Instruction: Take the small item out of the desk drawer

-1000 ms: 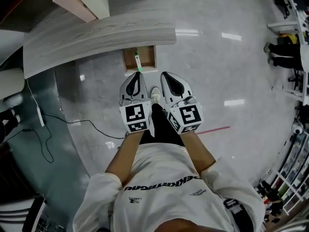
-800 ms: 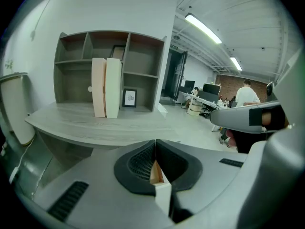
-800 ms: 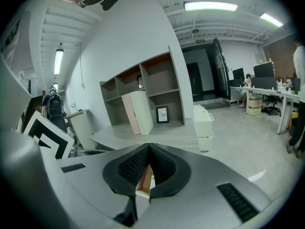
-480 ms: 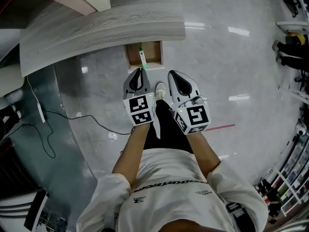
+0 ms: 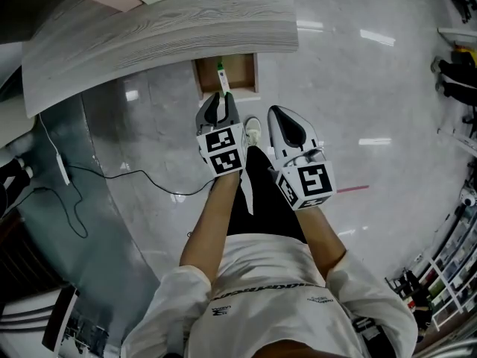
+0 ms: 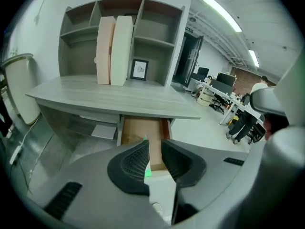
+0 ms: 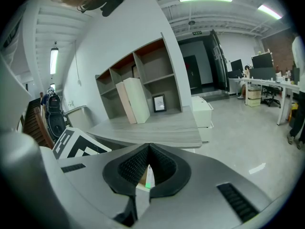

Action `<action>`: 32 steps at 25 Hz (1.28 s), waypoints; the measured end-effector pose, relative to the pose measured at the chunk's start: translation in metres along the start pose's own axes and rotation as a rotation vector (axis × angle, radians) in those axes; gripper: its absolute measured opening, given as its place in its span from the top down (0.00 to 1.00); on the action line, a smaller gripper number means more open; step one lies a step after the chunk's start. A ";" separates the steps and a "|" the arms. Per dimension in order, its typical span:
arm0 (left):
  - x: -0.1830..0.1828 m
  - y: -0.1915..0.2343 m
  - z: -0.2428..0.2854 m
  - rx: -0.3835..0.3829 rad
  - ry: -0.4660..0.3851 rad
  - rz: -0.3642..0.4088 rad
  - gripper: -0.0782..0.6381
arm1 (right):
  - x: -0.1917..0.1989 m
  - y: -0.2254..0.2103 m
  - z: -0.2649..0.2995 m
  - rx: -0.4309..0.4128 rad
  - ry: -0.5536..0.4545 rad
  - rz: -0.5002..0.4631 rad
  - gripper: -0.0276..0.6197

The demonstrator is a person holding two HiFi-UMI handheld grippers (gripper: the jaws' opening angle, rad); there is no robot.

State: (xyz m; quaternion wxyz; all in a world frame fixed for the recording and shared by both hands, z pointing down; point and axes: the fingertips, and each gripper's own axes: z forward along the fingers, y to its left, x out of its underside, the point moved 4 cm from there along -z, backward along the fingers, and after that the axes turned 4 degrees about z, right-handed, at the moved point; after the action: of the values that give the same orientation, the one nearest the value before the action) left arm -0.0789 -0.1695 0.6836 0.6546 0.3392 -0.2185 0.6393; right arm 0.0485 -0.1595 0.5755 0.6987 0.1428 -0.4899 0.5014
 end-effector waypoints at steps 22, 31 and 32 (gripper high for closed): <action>0.070 0.018 0.089 -0.052 0.193 -0.119 0.67 | 0.039 -0.019 0.028 0.000 0.023 0.019 0.91; 0.084 0.024 0.113 -0.066 0.249 -0.118 0.67 | 0.050 -0.020 0.032 -0.005 0.035 0.026 0.91; 0.085 0.025 0.115 -0.068 0.256 -0.118 0.67 | 0.051 -0.021 0.031 -0.003 0.036 0.028 0.91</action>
State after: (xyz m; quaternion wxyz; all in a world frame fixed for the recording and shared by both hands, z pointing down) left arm -0.0792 -0.1951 0.8261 0.7247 0.2447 -0.1342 0.6300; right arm 0.0500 -0.1621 0.6386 0.7006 0.1259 -0.4799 0.5128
